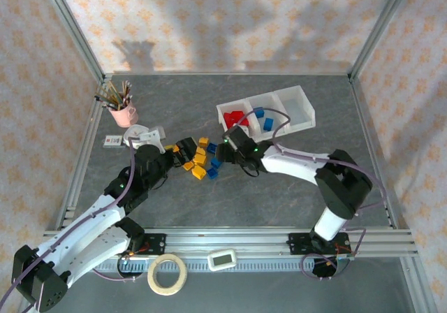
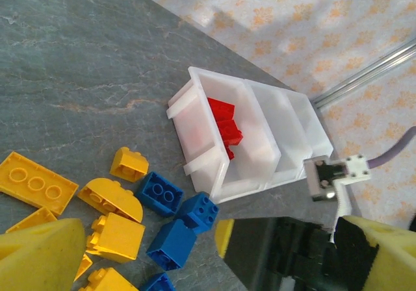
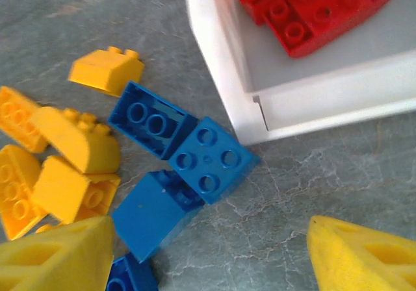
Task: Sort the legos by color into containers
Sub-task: Pick up the lego from the center of the table.
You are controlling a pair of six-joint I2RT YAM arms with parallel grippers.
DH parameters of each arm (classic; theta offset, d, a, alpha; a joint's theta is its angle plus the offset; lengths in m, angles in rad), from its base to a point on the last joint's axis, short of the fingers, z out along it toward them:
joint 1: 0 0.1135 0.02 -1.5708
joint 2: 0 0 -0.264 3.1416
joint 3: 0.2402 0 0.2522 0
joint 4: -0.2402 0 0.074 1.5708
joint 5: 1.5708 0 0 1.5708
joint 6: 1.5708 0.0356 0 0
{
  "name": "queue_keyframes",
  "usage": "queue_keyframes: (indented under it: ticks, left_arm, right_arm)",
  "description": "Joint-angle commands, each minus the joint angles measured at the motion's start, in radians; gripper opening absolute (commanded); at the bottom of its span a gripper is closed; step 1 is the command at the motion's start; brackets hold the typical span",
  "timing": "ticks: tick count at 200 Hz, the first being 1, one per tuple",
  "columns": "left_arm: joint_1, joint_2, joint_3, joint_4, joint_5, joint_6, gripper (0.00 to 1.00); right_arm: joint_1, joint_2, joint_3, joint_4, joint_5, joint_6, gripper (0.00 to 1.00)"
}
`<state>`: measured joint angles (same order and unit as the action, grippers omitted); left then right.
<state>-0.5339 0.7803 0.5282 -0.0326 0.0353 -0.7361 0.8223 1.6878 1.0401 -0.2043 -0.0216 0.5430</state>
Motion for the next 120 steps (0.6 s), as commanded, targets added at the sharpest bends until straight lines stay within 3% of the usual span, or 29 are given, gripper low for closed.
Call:
queue_keyframes:
  ticks: [1,79,120]
  left_arm:
    - [0.011,-0.014,-0.013,-0.023,-0.029,-0.010,0.99]
    - [0.015,-0.038,-0.027,-0.033,-0.040,0.001,0.99]
    - [0.017,-0.039,-0.030,-0.037,-0.035,0.003,0.99]
  right_arm:
    - [0.003,0.052,0.048,0.010,0.101,0.148,0.78]
    - [0.006,0.196,0.145,0.000,0.225,0.259,0.81]
    - [0.006,0.200,0.132,-0.028,0.252,0.273,0.79]
